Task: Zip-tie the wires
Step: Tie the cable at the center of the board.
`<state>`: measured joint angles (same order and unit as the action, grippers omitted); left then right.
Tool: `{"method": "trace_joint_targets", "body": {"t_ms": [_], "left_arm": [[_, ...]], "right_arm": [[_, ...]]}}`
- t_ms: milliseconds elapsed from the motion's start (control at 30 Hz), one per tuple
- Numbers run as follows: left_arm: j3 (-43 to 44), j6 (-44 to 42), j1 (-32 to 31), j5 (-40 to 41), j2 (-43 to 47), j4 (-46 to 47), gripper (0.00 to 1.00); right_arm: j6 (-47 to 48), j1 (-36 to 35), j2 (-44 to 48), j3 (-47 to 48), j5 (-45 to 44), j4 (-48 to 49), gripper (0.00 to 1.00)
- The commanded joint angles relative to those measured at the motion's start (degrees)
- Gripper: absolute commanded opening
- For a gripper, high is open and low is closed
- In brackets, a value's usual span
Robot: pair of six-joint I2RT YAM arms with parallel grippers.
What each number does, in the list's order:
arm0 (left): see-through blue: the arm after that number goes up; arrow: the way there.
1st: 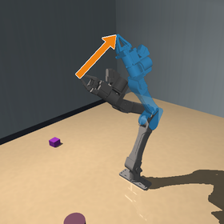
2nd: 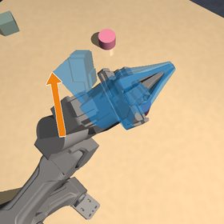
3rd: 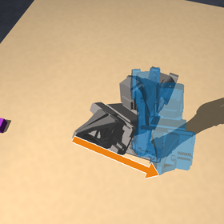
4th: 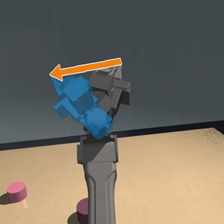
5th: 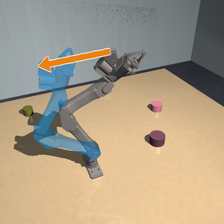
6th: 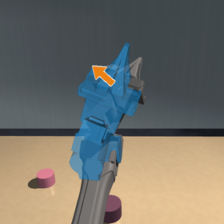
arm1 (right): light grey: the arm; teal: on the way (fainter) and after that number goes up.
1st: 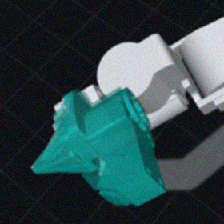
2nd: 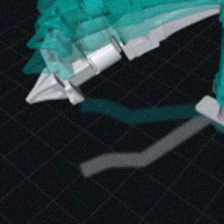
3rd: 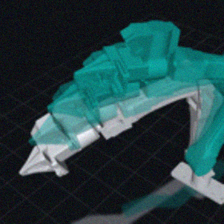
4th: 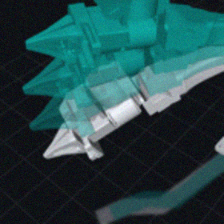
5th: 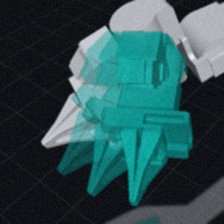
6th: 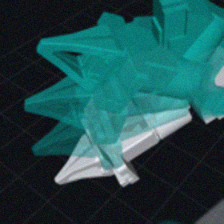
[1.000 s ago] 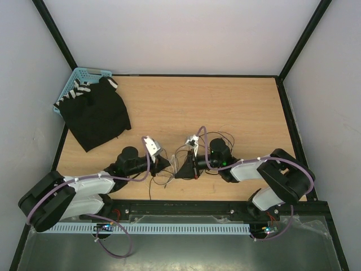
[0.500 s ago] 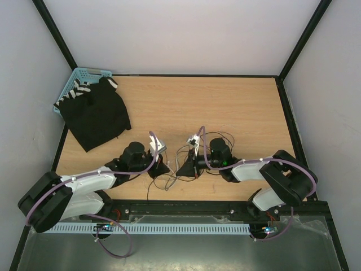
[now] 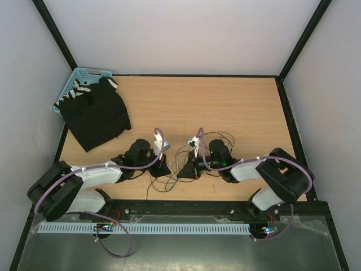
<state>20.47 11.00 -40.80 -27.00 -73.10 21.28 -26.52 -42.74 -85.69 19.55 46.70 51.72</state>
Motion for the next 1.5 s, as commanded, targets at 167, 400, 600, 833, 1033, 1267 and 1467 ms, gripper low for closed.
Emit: {"method": "trace_joint_targets", "body": {"t_ms": [167,400,600,833,1033,1267,1467], "left_arm": [[2.9,1.3,1.7,2.3,-1.3,-1.4,0.0],[6.0,-0.1,4.0,2.3,-3.7,-1.4,0.0],[10.5,-2.7,7.2,-2.3,-7.5,-1.8,0.0],[23.0,-5.7,9.2,-8.6,-16.2,-4.6,0.0],[34.4,-7.6,10.1,-10.7,-25.7,-6.9,0.0],[48.7,-7.1,10.8,-16.5,-36.8,-9.9,0.0],[46.9,-6.1,10.2,-16.7,-38.3,-10.9,0.0]], "right_arm": [[0.3,0.2,-2.5,-3.9,0.2,4.1,0.0],[0.0,-0.2,-2.4,-7.3,0.8,8.8,0.0],[2.7,-1.5,-2.2,-7.6,-1.3,7.4,0.0],[2.2,-0.9,-5.3,-1.5,-5.8,7.6,0.0],[3.5,5.1,-6.5,2.9,-6.3,4.2,0.0],[7.0,12.3,-5.9,6.4,-7.5,0.7,0.0],[7.1,12.5,-6.4,5.0,-7.2,-0.2,0.0]]}}
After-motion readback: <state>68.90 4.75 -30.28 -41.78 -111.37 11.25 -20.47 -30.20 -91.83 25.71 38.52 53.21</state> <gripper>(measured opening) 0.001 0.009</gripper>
